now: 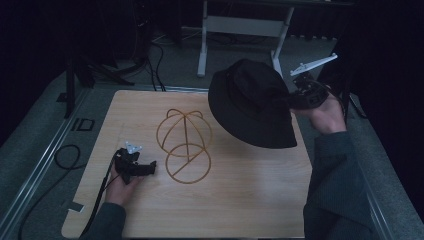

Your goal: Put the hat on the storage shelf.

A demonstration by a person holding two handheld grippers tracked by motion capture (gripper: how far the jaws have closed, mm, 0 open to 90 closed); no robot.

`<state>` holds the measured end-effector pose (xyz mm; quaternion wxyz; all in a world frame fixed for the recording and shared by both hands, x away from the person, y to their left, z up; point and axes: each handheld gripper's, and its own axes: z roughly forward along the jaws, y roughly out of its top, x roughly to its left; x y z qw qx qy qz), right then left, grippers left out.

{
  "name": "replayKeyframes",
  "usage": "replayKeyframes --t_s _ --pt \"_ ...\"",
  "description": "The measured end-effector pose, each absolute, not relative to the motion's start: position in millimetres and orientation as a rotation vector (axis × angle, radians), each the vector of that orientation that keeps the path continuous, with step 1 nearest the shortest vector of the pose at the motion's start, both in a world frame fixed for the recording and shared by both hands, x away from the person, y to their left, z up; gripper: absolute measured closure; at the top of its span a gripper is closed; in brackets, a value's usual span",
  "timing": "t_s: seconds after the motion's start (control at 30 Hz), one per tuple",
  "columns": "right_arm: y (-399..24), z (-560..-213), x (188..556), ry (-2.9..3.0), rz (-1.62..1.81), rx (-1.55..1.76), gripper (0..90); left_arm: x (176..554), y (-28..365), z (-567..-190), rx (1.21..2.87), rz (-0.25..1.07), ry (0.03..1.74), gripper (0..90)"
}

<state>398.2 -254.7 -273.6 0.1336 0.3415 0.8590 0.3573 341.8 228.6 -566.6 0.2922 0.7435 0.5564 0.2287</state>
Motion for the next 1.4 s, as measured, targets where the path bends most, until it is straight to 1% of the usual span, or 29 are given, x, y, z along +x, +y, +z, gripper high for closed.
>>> replayKeyframes --t_s 0.73,1.4 --pt "-244.6 -254.7 385.7 2.489 1.079 0.902 87.2 341.7 228.6 -566.5 1.982 0.607 1.484 1.3" --pt "-234.7 -246.3 371.0 2.499 1.173 0.802 87.1 341.7 228.1 -566.6 1.98 0.604 1.483 1.3"
